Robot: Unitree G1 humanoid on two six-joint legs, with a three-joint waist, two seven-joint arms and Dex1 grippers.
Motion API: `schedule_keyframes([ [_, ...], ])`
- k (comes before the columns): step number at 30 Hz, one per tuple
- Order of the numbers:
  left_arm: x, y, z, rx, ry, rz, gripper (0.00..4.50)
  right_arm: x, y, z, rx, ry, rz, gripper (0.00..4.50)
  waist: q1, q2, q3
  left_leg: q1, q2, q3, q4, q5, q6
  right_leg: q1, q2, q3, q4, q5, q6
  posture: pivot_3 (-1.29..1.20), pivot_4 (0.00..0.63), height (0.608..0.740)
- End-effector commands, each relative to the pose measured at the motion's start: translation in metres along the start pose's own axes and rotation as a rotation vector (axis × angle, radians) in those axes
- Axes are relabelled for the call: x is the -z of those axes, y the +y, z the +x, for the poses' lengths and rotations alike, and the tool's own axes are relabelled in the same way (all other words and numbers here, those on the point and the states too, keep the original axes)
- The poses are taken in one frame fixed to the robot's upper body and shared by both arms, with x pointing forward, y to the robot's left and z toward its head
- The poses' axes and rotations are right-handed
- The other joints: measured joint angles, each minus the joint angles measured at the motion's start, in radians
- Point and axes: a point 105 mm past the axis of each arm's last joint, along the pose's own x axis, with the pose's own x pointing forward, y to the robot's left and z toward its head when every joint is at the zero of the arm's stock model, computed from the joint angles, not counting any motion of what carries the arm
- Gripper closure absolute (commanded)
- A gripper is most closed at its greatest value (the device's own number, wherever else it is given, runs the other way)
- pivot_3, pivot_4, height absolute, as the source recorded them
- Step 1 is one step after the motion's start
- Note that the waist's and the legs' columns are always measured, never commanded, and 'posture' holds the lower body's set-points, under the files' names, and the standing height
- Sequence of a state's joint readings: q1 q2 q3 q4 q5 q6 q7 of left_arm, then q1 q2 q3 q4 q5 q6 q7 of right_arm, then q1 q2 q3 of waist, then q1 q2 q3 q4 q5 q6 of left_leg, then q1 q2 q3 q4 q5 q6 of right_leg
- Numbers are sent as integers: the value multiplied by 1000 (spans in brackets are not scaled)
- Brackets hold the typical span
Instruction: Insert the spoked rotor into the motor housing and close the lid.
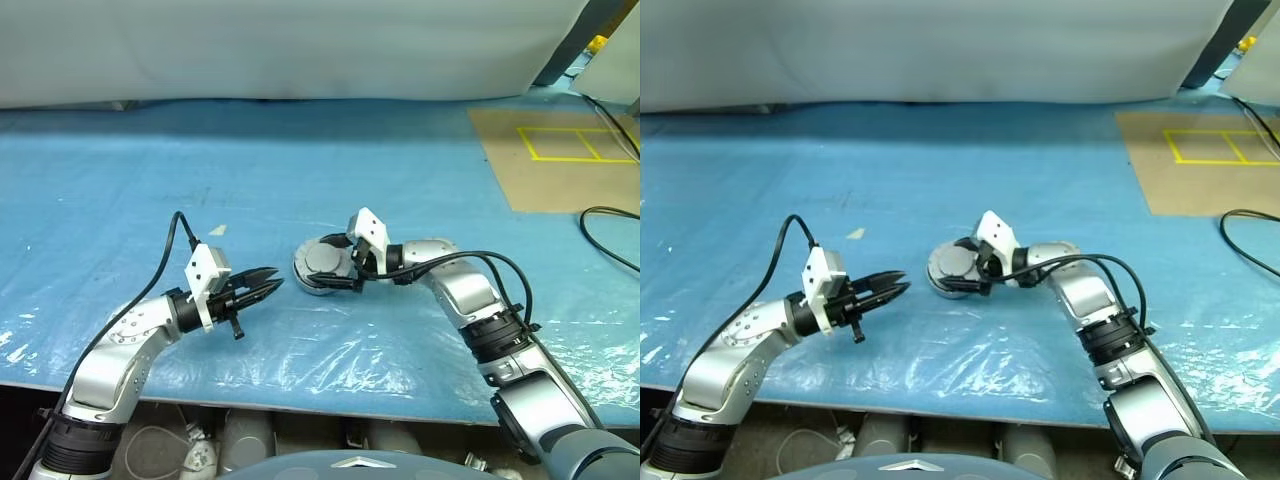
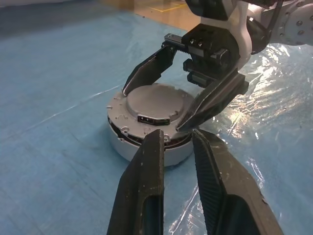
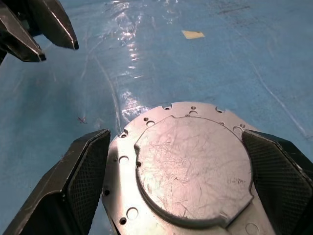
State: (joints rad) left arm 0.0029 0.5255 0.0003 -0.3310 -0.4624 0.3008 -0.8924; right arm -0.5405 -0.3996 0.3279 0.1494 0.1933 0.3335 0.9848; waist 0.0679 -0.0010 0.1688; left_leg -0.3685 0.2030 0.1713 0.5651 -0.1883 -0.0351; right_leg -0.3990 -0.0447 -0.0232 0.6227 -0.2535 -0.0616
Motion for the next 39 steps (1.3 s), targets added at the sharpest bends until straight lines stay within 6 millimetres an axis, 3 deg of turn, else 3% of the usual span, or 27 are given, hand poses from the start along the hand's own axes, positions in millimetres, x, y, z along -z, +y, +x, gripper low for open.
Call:
schedule_keyframes([
  [1, -6, -3, 0, 12, -16, 41, 3542, 4, -3, 1, 10, 20, -42, 15, 0, 0, 0, 0, 0, 0, 0, 0, 0, 0, 0, 0, 0, 0, 0, 0, 150, 740],
  [9, -3, -3, -2, 1, -17, 35, 3542, 14, -2, 1, 6, 37, -51, 15, 0, 0, 0, 1, 0, 0, 1, 0, 0, 2, 0, 0, 1, 0, 0, 0, 150, 740],
  [12, -2, -4, -2, 2, -13, 35, 3542, 11, 1, 0, -22, 20, -53, 596, 0, 0, 0, 2, 0, 0, 2, 0, 0, 2, 0, 0, 1, 0, 0, 0, 150, 740],
  [15, -2, -3, -2, -2, -13, 34, 3542, 8, 5, 1, -37, 9, -44, 1488, 0, 0, 0, 2, 0, 0, 2, 0, 0, 2, 0, 0, 1, 0, 0, 0, 150, 740],
  [26, -2, -2, -2, -15, -19, 33, 3542, -18, 1, 8, -13, -74, -1, 1508, -6, 0, 0, 2, 1, 0, 1, 0, 0, 2, 1, 0, 1, 0, 0, 0, 150, 740],
  [39, -2, 3, -8, -57, -12, 29, 3542, -40, 2, 10, 8, -10, -265, 1508, -21, 0, 0, 0, 1, 0, 1, 0, 0, 0, 2, 0, 1, 0, 0, 0, 150, 740],
])
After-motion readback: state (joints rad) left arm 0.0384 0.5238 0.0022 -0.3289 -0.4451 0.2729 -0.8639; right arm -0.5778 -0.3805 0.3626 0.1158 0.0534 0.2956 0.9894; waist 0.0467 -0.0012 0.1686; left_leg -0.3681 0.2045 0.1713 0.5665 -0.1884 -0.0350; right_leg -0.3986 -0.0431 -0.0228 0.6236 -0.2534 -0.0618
